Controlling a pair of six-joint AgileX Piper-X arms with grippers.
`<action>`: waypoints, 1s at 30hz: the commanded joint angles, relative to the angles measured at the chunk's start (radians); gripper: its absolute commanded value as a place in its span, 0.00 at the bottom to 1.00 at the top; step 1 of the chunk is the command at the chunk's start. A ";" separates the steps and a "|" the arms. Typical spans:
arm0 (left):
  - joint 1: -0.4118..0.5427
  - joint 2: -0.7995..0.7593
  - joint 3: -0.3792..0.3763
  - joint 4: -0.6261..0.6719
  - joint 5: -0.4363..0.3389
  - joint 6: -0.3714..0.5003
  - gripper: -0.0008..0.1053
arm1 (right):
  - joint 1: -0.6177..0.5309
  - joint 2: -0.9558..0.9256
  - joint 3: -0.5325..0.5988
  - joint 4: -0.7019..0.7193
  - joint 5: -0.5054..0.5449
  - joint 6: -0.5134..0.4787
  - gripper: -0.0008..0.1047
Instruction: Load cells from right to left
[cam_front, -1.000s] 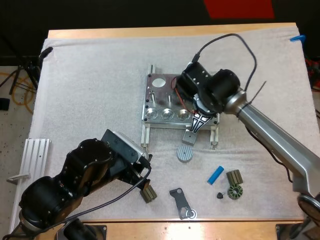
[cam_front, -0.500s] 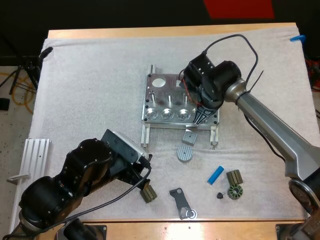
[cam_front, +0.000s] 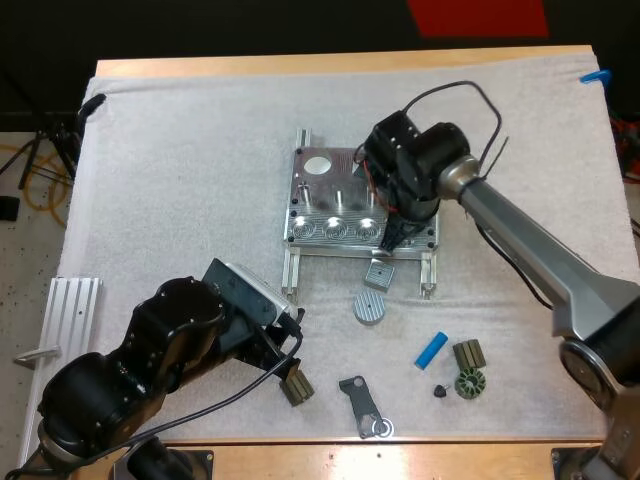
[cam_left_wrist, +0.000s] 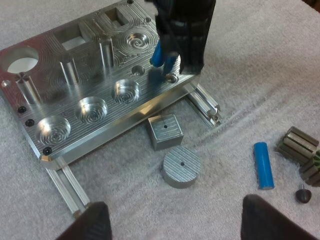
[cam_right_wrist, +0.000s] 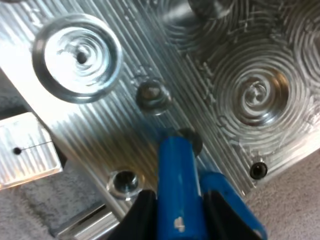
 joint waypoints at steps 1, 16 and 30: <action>-0.005 -0.004 -0.008 -0.012 -0.024 -0.007 0.53 | -0.003 -0.007 -0.013 -0.008 0.006 -0.009 0.01; -0.005 -0.004 -0.008 -0.012 -0.015 -0.007 0.53 | -0.005 0.029 -0.015 0.005 0.027 -0.015 0.01; -0.005 -0.004 -0.008 -0.012 -0.015 -0.007 0.53 | -0.005 0.029 -0.015 -0.038 0.040 -0.079 0.01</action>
